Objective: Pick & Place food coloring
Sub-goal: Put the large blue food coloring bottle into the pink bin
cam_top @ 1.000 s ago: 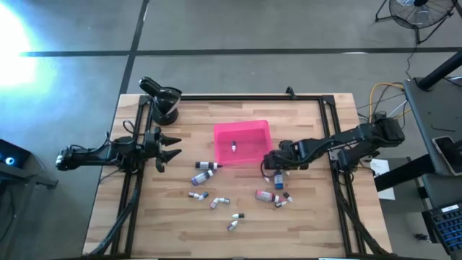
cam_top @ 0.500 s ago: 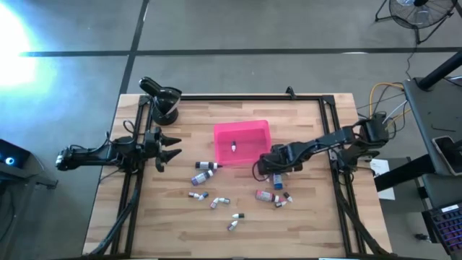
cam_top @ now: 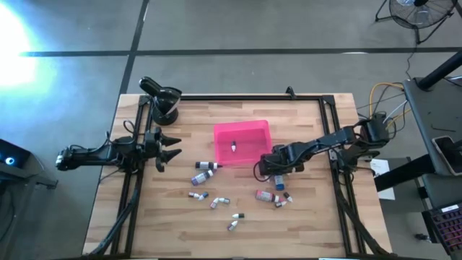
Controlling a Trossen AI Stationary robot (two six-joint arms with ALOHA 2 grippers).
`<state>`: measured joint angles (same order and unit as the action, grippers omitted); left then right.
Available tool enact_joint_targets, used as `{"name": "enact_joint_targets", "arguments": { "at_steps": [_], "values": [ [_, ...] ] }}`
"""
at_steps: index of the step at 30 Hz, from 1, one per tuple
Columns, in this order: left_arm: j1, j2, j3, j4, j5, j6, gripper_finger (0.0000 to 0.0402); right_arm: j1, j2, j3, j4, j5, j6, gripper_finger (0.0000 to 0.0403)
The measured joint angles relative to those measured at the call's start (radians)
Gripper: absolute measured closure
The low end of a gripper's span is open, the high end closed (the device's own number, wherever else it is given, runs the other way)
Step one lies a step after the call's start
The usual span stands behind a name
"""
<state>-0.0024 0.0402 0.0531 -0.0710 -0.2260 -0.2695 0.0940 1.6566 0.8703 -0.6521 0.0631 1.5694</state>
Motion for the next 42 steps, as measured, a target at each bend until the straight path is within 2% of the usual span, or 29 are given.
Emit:
{"name": "enact_joint_targets", "arguments": {
  "at_steps": [4, 12, 18, 20, 24, 28, 32, 39, 42],
  "values": [
    [0.000, 0.000, -0.001, 0.001, 0.000, 0.004, 0.0193, 0.012, -0.018, 0.008, -0.017, 0.057, -0.007, 0.0295],
    [0.000, 0.000, -0.001, 0.000, 0.000, 0.005, 0.0193, 0.092, -0.123, 0.092, -0.157, 0.364, -0.003, 0.0291],
    [0.000, 0.000, -0.002, 0.000, 0.000, 0.005, 0.0193, 0.236, -0.184, 0.191, -0.154, 0.866, -0.095, 0.0287],
    [0.000, 0.000, -0.002, 0.001, 0.000, 0.005, 0.0193, 0.244, -0.186, 0.224, -0.146, 0.954, -0.161, 0.0284],
    [0.000, 0.000, -0.003, 0.002, 0.000, 0.005, 0.0193, 0.196, -0.147, 0.255, -0.146, 1.019, -0.277, 0.0286],
    [0.000, 0.000, -0.003, 0.003, 0.000, 0.005, 0.0193, 0.131, -0.099, 0.251, -0.093, 1.063, -0.313, 0.0291],
    [0.000, 0.000, -0.003, 0.003, 0.000, 0.005, 0.0193, 0.096, -0.068, 0.209, 0.013, 1.059, -0.293, 0.0290],
    [0.000, 0.001, -0.003, 0.003, 0.000, -0.039, 0.0193, 0.106, -0.068, 0.067, 0.114, 1.118, -0.139, 0.0288],
    [0.000, 0.001, -0.003, 0.004, 0.000, -0.051, 0.0193, 0.112, -0.070, 0.005, 0.187, 1.129, -0.137, 0.0287]
  ]
}}
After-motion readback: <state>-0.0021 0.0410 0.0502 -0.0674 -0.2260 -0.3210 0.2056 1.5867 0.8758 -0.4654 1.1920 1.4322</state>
